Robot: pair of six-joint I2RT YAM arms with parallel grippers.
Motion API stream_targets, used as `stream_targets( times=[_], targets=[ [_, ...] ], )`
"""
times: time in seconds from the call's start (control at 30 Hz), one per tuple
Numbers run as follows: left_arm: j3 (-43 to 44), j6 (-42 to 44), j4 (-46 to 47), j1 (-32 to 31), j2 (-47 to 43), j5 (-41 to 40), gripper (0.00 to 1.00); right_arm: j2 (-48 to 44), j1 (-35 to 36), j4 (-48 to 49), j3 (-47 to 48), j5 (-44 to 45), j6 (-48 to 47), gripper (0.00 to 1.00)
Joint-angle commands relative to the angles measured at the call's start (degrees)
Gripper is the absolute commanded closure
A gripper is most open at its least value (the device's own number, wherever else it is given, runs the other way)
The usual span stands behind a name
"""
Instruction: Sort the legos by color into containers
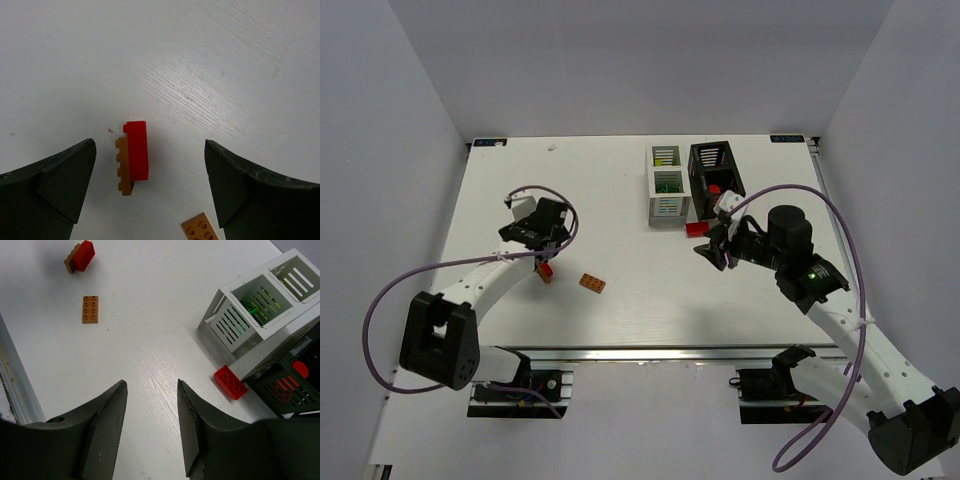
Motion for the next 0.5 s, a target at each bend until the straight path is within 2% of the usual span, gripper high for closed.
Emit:
stream_targets(
  times=[0.0,0.2,0.47],
  targets=[
    [-0.23,-1.53,-1.00,1.36,3.35,-3.93,0.02,-1.67,0.29,1.68,2.01,0.58,-0.12,0.50],
    [1.79,0.66,-0.65,6.47,9.33,-0.42,0.04,-2.29,0.20,2.04,1.75,0.49,0.23,0.49],
    [-0.23,3.74,3.04,6.56,10.83,4.95,0.20,-2.56,0.29,2.12,1.66,0.75,0.23,0.49]
  ],
)
